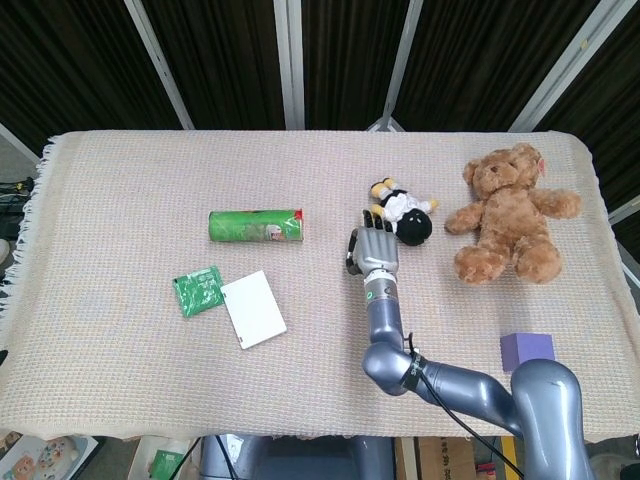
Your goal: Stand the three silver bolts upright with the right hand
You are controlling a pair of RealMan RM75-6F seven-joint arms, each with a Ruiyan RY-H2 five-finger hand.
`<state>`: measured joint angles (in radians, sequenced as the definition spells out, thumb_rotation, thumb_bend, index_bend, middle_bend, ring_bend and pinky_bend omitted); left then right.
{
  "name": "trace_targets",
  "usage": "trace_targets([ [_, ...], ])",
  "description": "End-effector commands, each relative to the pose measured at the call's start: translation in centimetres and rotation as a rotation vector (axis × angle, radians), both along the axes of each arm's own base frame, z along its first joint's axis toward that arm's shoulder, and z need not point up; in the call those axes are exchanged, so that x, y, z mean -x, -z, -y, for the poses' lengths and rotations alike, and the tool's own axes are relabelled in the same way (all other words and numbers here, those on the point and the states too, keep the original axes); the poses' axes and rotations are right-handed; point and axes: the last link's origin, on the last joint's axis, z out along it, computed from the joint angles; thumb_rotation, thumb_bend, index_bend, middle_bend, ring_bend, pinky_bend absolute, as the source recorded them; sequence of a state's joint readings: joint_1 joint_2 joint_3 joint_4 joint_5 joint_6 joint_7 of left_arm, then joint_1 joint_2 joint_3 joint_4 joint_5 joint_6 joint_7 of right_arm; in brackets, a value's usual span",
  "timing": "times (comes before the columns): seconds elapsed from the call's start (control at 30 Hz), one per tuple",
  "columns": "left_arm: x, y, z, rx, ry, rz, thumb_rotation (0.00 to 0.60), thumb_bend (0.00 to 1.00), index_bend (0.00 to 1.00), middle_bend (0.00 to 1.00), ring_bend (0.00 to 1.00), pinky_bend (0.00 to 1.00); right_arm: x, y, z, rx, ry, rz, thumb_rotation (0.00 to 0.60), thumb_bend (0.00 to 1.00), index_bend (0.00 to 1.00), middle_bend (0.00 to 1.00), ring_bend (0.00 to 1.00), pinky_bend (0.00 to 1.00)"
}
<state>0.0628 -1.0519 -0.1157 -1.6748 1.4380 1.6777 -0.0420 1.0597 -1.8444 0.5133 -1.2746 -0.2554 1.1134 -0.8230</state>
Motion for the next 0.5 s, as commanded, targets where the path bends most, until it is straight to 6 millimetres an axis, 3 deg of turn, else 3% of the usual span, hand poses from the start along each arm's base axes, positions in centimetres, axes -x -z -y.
trace_targets([
  [0.03,0.00,0.00,0.00,0.000,0.000,0.000,0.600,0.12,0.17,0.05,0.00,0.17,0.01,-0.04,-0.01,-0.004,0.000,-0.001,0.600,0.38,0.53,0.03,0.02,0.09],
  [0.5,-0.03,0.01,0.02,-0.001,0.001,-0.001,0.600,0.12,0.18,0.05,0.00,0.17,-0.11,-0.32,-0.20,-0.025,-0.015,-0.018,0.600,0.38,0.45,0.03,0.00,0.08],
])
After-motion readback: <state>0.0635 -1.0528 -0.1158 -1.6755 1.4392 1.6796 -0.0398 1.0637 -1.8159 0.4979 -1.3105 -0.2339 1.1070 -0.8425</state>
